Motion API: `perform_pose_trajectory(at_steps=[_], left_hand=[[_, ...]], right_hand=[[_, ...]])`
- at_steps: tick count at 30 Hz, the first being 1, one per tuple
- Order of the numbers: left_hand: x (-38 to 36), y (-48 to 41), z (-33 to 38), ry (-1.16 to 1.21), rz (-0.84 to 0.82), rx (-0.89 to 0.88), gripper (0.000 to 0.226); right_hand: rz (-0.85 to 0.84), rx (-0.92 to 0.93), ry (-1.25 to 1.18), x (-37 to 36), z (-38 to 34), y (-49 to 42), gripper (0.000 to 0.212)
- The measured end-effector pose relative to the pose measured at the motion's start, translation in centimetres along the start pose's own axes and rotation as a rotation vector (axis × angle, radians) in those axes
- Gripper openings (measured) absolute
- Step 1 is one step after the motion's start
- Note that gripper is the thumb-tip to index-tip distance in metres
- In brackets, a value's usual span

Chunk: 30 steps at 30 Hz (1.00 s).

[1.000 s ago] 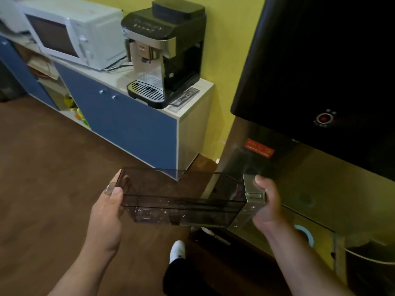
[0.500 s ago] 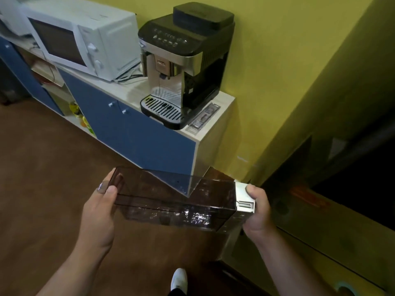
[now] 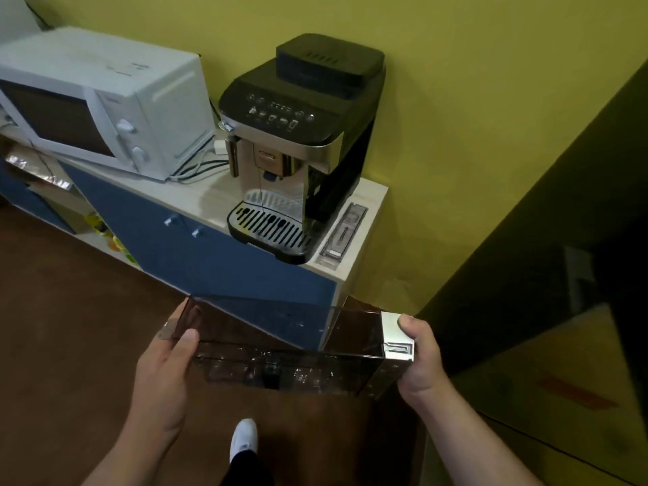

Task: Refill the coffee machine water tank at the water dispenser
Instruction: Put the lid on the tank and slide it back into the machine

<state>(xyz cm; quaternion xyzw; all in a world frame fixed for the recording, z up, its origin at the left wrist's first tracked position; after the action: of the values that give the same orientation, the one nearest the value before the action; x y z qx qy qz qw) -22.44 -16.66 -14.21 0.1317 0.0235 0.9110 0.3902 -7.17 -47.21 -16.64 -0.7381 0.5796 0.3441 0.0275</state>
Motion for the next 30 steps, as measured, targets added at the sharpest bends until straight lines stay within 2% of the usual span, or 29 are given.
perform_pose_trajectory(at_steps=[3,5,10,13,17,19,20,23,24,27,30], left_hand=[[0.0,-3.8,1.2,-0.032,-0.136,-0.074,0.048],[0.1,-6.1,1.6,-0.073,-0.223,-0.078,0.072],[0.9,-12.8,1.8,-0.089,-0.333,-0.004,0.089],[0.6,-16.2,2.8,-0.171,-0.384,-0.001,0.095],[0.0,-20.3,4.0,-0.224,-0.401,-0.026,0.084],[-0.4,-21.9,4.7,-0.203,-0.409,-0.036,0.077],[-0.8,-22.6,5.1,-0.169,-0.428,-0.043,0.074],[-1.9,-24.3,6.0,-0.071,-0.467,-0.027,0.077],[-2.2,-24.9,6.0,-0.063,-0.461,-0.027,0.081],[-3.0,-26.4,6.4,-0.017,-0.423,-0.027,0.075],[-3.5,-27.4,6.4,-0.009,-0.406,-0.023,0.067]], right_hand=[[0.037,0.018,-0.030,-1.7,0.4,-2.3,0.083],[0.062,0.036,-0.041,-2.8,0.7,-3.8,0.089],[0.077,0.080,-0.120,-6.3,0.9,-6.7,0.068],[0.094,0.110,-0.137,-8.3,0.7,-8.4,0.071],[0.101,0.138,-0.100,-10.5,-0.3,-11.3,0.092],[0.096,0.158,-0.083,-11.2,-1.0,-12.9,0.093],[0.086,0.168,-0.066,-11.6,-1.5,-13.7,0.087],[0.067,0.189,-0.058,-12.4,-2.9,-15.9,0.046],[0.045,0.178,-0.059,-12.8,-3.2,-16.5,0.040],[0.037,0.142,-0.053,-13.6,-3.8,-18.5,0.032],[0.084,0.112,-0.044,-13.5,-3.8,-20.4,0.036]])
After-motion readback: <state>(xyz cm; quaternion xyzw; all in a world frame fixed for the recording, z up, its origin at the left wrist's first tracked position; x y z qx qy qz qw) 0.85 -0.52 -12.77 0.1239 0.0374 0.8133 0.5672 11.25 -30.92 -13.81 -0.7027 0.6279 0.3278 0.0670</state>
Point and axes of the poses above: each hand's wrist, its own y-axis away from the middle knuckle, its own x-axis out of the back of the hand, z = x × y, the point moved 9 cm from there along -y, towards the middle knuckle, and after that the axes turned 10 degrees about -y, right-handed, at the moved point
